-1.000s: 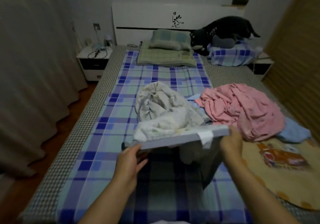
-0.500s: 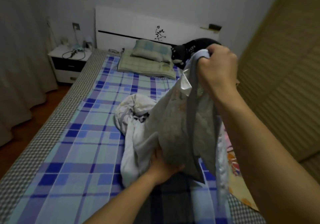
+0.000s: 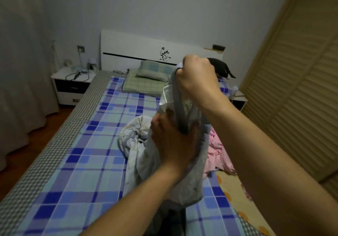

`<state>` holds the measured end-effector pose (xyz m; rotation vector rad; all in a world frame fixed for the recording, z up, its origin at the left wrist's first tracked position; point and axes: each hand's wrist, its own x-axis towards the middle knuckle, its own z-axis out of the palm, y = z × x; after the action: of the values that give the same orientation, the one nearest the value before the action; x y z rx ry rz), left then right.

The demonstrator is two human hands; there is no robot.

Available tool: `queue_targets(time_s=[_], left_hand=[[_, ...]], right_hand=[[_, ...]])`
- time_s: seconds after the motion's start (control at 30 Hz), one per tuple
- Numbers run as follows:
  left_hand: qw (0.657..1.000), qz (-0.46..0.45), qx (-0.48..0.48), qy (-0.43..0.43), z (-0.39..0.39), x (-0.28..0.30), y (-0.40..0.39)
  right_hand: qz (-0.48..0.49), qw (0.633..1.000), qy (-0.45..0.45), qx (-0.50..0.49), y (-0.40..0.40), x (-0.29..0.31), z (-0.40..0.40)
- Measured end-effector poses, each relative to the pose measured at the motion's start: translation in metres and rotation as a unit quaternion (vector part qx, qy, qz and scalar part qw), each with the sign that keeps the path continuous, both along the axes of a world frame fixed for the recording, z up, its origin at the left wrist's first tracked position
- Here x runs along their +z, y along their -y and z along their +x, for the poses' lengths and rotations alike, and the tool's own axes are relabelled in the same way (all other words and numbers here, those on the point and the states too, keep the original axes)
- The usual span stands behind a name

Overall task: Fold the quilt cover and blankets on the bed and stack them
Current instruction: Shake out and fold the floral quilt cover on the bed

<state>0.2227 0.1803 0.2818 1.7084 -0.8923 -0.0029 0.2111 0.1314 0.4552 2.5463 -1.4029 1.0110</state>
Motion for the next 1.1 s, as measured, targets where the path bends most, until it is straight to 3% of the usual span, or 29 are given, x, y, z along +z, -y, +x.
queue_targets(time_s=[0.07, 0.2, 0.27, 0.43, 0.5, 0.6, 0.67, 0.77, 0.83, 0.87, 0.9, 0.97, 1.0, 1.03, 1.1], left_hand=[[0.998, 0.048, 0.006, -0.029, 0.033, 0.007, 0.014], [0.998, 0.027, 0.002, 0.061, 0.067, 0.003, 0.001], [0.993, 0.075, 0.032, 0.08, 0.085, -0.016, -0.012], [0.954, 0.289, 0.078, -0.027, 0.149, -0.111, -0.05], [0.939, 0.317, 0.108, -0.077, 0.173, -0.128, -0.069], [0.949, 0.231, 0.178, -0.122, 0.213, -0.118, -0.088], [0.965, 0.128, 0.196, -0.121, 0.229, -0.09, -0.097], [0.976, -0.029, 0.149, -0.157, 0.222, -0.037, -0.1], [0.987, -0.019, 0.077, -0.141, 0.208, -0.021, -0.099], [0.994, 0.034, 0.039, -0.101, 0.198, -0.021, -0.1], [0.993, 0.107, 0.001, -0.048, 0.188, -0.026, -0.104], [0.955, 0.276, -0.076, 0.083, 0.17, -0.054, -0.12], [0.919, 0.352, -0.109, 0.143, 0.159, -0.069, -0.133], [0.876, 0.425, -0.129, 0.189, 0.156, -0.092, -0.148], [0.796, 0.551, -0.126, 0.214, 0.159, -0.137, -0.186]], right_hand=[[0.0, 1.0, 0.006, 0.016, -0.003, -0.002, 0.005], [-0.01, 1.0, 0.002, 0.008, -0.003, -0.009, 0.009], [-0.022, 1.0, 0.006, -0.008, 0.002, -0.015, 0.003], [-0.031, 0.998, 0.048, 0.001, 0.022, -0.037, -0.033], [-0.044, 0.998, 0.036, 0.002, 0.027, -0.046, -0.055], [-0.044, 0.997, 0.049, -0.049, 0.041, -0.048, -0.098], [-0.028, 0.983, 0.135, -0.119, 0.055, -0.039, -0.127], [0.055, 0.915, 0.343, -0.206, 0.068, -0.026, -0.148], [0.167, 0.851, 0.465, -0.179, 0.066, -0.036, -0.145], [0.226, 0.834, 0.48, -0.152, 0.062, -0.049, -0.142], [0.262, 0.857, 0.427, -0.118, 0.056, -0.07, -0.141], [0.227, 0.963, 0.143, -0.009, 0.033, -0.125, -0.148], [0.194, 0.979, -0.004, 0.062, 0.018, -0.157, -0.159], [0.188, 0.964, -0.137, 0.125, -0.005, -0.186, -0.177], [0.226, 0.887, -0.362, 0.178, -0.038, -0.244, -0.231]])
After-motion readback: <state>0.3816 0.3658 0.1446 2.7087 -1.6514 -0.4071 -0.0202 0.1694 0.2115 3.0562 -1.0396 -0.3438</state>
